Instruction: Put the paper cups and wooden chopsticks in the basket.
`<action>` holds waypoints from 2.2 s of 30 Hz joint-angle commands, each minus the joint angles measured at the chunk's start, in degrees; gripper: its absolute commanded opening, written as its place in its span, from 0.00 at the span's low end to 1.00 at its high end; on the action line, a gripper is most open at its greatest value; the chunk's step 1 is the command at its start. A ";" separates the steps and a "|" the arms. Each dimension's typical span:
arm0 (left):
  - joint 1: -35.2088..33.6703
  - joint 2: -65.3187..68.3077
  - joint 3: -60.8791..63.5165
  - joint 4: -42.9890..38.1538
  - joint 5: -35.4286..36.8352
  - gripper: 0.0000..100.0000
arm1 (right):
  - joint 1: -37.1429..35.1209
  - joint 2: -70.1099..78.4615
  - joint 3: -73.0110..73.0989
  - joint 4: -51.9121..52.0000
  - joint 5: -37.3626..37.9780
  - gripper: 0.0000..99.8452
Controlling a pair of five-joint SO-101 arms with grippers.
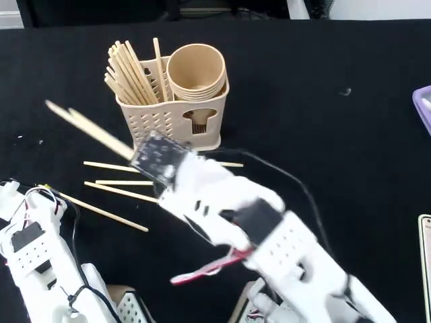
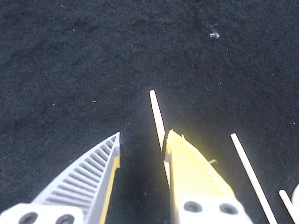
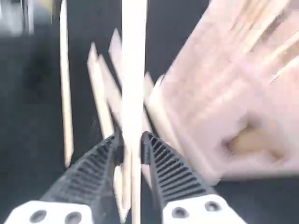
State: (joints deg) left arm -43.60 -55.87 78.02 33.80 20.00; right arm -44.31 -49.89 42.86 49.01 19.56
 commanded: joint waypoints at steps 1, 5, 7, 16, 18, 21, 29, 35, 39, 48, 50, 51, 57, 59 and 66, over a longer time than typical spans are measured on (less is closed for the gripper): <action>-0.31 -0.97 -0.48 -1.14 0.35 0.16 | 1.85 -4.62 1.80 -21.45 -0.18 0.01; -0.31 -0.97 -0.48 -1.14 0.35 0.16 | 3.34 -1.10 5.76 -46.24 -6.51 0.01; -0.31 -0.97 -0.48 -1.14 0.35 0.16 | 4.48 2.33 5.85 -55.65 -8.09 0.01; -0.31 -0.97 -0.48 -1.14 0.35 0.16 | 7.56 25.36 -6.29 -66.02 -8.88 0.01; -0.31 -0.97 -0.48 -1.14 0.35 0.16 | 8.09 29.85 -9.45 -65.93 -8.88 0.02; -0.31 -0.97 -0.48 -1.14 0.35 0.16 | 8.53 35.47 -11.82 -65.85 -10.90 0.02; -0.31 -0.97 -0.57 -1.14 0.35 0.16 | 10.11 39.16 -10.07 -65.14 -12.92 0.14; -0.31 -0.97 -0.57 -1.14 0.35 0.16 | 10.02 30.81 -9.27 -56.62 -12.92 0.15; -0.31 -0.97 -0.57 -1.14 0.35 0.16 | 8.35 19.82 -6.55 -45.27 -12.57 0.15; -0.31 -0.97 -0.57 -1.14 0.35 0.16 | 4.40 -1.54 8.57 -4.40 -12.40 0.14; -0.22 -0.97 -0.57 -1.14 0.35 0.16 | 4.75 -0.04 14.55 -5.54 -11.25 0.14; -0.22 -0.97 -0.57 -1.14 0.35 0.16 | 4.66 1.45 17.10 -7.03 -9.05 0.15; -0.22 -0.97 -0.57 -1.14 0.35 0.16 | 4.31 15.34 16.22 -10.46 -4.13 0.15; -0.22 -0.97 -0.57 -1.14 0.35 0.16 | 4.31 21.32 12.62 -10.20 -2.46 0.17; -0.31 -0.97 -0.57 -1.14 0.35 0.16 | 3.34 40.48 1.27 -9.93 4.04 0.24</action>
State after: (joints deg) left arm -43.60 -55.87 78.02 33.80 20.00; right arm -39.47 -14.46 49.80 40.04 20.00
